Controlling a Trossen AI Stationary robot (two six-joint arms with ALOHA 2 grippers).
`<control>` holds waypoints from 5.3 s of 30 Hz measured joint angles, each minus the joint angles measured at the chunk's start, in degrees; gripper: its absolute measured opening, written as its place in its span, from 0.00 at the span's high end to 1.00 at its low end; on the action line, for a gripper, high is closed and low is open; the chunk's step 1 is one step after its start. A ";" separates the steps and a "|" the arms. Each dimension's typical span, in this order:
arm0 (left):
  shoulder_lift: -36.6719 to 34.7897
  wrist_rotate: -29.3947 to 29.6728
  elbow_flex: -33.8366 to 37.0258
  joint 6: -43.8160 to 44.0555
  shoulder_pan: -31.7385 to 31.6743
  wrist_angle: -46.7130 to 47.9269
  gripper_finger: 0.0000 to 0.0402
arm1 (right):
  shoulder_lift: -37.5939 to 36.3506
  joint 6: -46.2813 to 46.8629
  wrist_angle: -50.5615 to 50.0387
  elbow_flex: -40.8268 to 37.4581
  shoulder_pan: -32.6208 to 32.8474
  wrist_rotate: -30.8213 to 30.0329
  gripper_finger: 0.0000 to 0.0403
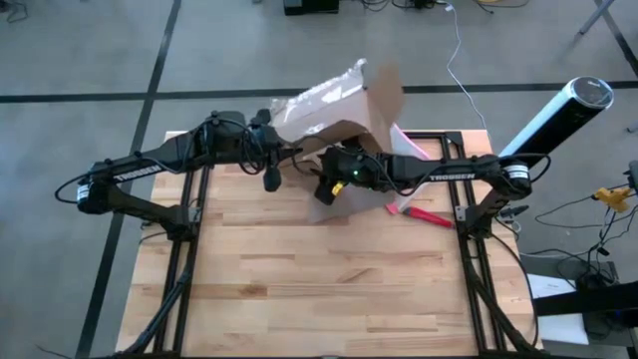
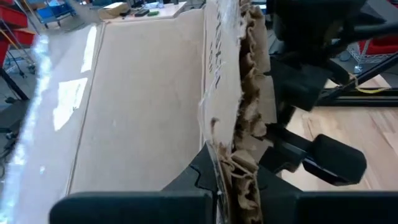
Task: Unpack boxes
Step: Break down the cardboard box
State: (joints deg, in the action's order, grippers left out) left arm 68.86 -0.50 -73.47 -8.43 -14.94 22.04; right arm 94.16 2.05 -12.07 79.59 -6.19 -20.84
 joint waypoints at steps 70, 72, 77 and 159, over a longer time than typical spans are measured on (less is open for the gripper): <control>7.73 9.10 -0.02 8.70 -0.55 -27.62 1.00 | 1.63 3.95 8.11 1.53 1.79 18.34 0.57; 7.73 9.08 -0.02 8.94 -0.55 -28.37 1.00 | 1.63 3.95 8.14 1.53 1.89 18.38 0.57; 7.71 9.09 -0.02 8.98 -0.68 -29.81 1.00 | 1.63 3.95 8.12 1.53 2.46 18.35 0.57; 7.27 6.64 -0.02 13.51 -0.81 -31.68 1.00 | -7.38 -11.81 -30.37 12.87 5.75 -50.88 0.16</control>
State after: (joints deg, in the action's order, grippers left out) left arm 76.14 6.14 -73.49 5.08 -15.75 -9.64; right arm 86.78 -9.76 -42.44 92.47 -0.44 -71.72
